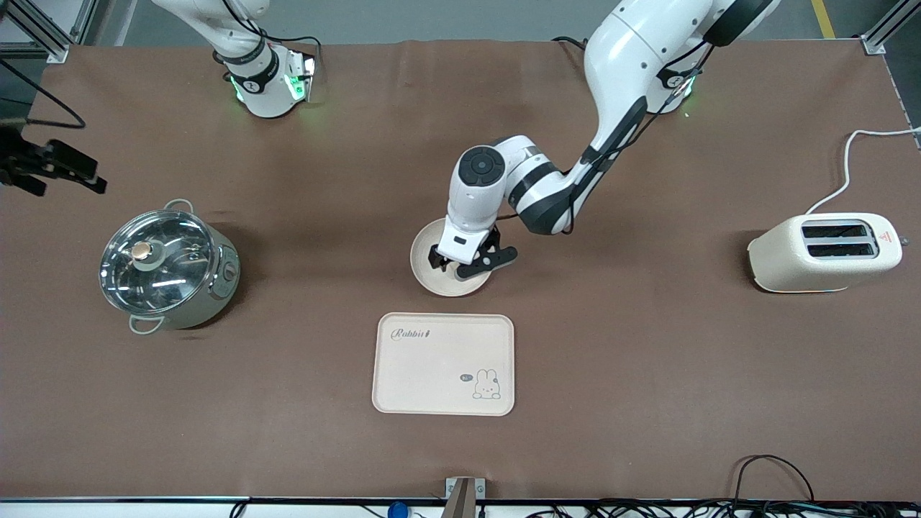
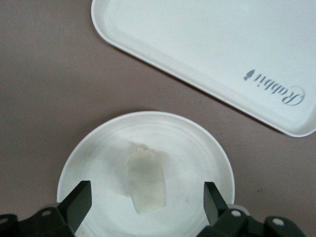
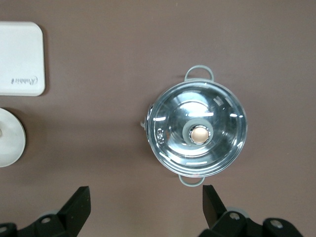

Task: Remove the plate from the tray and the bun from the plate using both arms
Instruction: 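Grasp the white bun on the plate with the left gripper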

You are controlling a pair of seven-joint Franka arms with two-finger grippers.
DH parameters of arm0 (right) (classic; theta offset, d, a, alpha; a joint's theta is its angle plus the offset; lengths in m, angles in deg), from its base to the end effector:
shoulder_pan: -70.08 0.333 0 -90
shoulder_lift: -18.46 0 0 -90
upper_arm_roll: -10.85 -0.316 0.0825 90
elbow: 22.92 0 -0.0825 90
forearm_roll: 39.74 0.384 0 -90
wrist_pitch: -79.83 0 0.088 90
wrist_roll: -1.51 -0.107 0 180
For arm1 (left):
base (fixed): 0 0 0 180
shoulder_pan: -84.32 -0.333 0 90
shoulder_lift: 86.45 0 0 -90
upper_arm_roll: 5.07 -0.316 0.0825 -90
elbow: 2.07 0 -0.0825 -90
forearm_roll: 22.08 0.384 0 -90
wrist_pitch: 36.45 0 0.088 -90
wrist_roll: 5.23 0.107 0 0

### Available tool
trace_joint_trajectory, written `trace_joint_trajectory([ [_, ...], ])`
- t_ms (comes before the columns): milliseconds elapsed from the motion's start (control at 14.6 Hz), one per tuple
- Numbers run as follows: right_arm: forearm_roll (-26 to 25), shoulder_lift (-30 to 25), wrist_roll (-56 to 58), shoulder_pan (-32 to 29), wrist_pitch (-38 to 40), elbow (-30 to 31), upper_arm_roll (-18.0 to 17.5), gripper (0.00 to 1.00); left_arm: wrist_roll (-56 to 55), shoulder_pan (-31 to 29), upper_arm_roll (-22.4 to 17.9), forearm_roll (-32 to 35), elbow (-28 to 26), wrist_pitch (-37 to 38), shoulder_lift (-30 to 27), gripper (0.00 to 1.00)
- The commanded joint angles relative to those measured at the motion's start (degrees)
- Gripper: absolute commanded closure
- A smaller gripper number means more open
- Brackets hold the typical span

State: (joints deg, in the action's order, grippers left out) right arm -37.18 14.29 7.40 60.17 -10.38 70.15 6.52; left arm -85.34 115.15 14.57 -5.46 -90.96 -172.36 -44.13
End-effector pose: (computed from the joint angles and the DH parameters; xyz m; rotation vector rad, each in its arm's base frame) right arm 0.5302 -0.0454 0.6390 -3.1046 -0.0087 -0.0411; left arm 0.4890 -0.5244 0.2440 2.9506 0.6278 0.0723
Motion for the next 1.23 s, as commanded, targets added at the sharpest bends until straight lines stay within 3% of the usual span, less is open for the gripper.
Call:
trace_joint_trajectory([
  [0, -2.56, 0.21, -0.01, 2.61, 0.74, -1.67, 1.26, 0.0, -3.29, 1.69, -0.74, 2.88, 1.35, 0.29, 1.88, 0.0],
  [273, -2.56, 0.39, -0.27, 3.05, 0.74, -1.58, 0.99, 0.0, -4.78, 1.61, -0.83, 3.51, 1.18, -2.5, 3.82, 0.01],
  [342, -2.56, 0.47, -0.36, 3.05, 0.74, -1.58, 0.99, 0.0, -6.01, 1.61, -0.83, 3.6, 1.09, -3.74, 4.52, 0.06],
  [410, -2.56, 0.47, -0.36, 3.05, 0.65, -1.67, 0.99, 0.0, -6.71, 1.78, -0.83, 3.6, 1.09, -4.27, 4.79, 0.23],
  [547, -2.56, 0.65, -0.36, 2.97, 0.65, -1.75, 0.99, 0.0, -6.81, 1.7, -0.83, 3.6, 1.18, -4.28, 4.88, 0.67],
  [752, -2.56, 0.65, -0.45, 2.97, 0.74, -1.67, 0.99, 0.0, -6.9, 1.69, -0.83, 4.56, 1.0, -4.28, 4.61, 0.95],
  [957, -2.56, 0.74, -0.45, 2.97, 0.82, -1.58, 0.99, 0.0, -5.94, 0.56, -0.66, 5.09, 0.74, -1.05, 2.34, 1.0],
  [1161, -2.56, 0.74, -0.54, 2.97, 0.91, -1.4, 0.9, 0.0, 10.07, -3.38, -0.3, 4.74, 0.83, 13.34, -5.64, 1.0],
])
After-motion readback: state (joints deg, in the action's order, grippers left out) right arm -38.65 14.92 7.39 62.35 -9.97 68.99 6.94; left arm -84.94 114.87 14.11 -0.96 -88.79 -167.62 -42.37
